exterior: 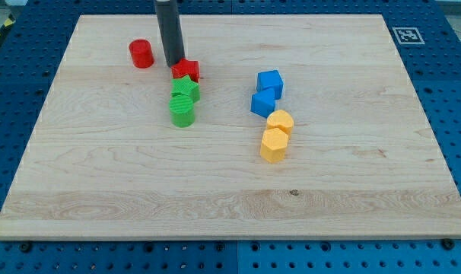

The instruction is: Move the arm away from the red star

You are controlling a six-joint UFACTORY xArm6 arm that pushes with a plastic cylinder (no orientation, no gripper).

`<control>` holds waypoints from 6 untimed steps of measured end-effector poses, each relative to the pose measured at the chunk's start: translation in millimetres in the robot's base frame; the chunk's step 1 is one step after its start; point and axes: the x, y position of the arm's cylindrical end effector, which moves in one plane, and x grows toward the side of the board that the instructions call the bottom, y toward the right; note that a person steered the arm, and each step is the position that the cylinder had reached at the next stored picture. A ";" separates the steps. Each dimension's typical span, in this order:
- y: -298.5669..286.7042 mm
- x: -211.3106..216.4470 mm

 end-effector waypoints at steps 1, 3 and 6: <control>-1.8 -5.2; -66.7 14.0; -168.5 8.9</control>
